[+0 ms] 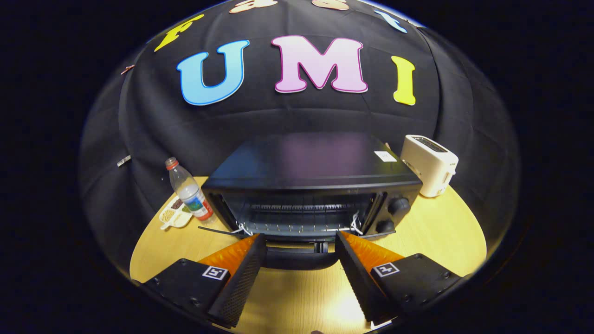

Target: Open the toaster oven, put the food inside, and close the toaster oven door.

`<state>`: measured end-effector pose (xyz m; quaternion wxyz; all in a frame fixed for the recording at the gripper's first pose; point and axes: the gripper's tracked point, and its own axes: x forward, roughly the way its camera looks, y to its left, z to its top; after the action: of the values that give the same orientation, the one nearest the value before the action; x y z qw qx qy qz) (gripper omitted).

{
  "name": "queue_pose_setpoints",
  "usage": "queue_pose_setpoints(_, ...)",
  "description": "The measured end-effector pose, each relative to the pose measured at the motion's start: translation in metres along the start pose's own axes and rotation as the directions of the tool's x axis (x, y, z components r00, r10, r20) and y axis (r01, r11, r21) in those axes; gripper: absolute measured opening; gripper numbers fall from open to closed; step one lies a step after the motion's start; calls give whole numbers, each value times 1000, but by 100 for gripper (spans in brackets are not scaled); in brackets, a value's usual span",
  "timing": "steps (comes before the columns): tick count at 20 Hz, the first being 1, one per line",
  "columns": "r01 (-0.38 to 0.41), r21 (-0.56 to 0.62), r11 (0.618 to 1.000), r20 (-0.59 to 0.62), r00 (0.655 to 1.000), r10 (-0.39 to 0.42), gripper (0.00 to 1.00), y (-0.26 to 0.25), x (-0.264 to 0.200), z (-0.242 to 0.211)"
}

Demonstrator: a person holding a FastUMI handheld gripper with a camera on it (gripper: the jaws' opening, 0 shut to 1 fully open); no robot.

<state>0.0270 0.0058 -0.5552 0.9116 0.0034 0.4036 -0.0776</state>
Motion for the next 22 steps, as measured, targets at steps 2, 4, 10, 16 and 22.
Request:
queue_pose_setpoints(2, 0, -7, 1000, -44, 999, 0, 97, 1, -11, -23)
queue_pose_setpoints(4, 3, -12, 1000, -94, 996, -4, 97, 0, -17, -42)
queue_pose_setpoints(10, -20, 90, 996, -336, 941, 49, 100, -1, -12, -116)
queue_pose_setpoints(16, -77, 83, 994, -303, 948, 98, 99, -25, -32, -92)
queue_pose_setpoints(22, -50, 90, 995, -295, 953, 75, 98, -136, -72, -69)
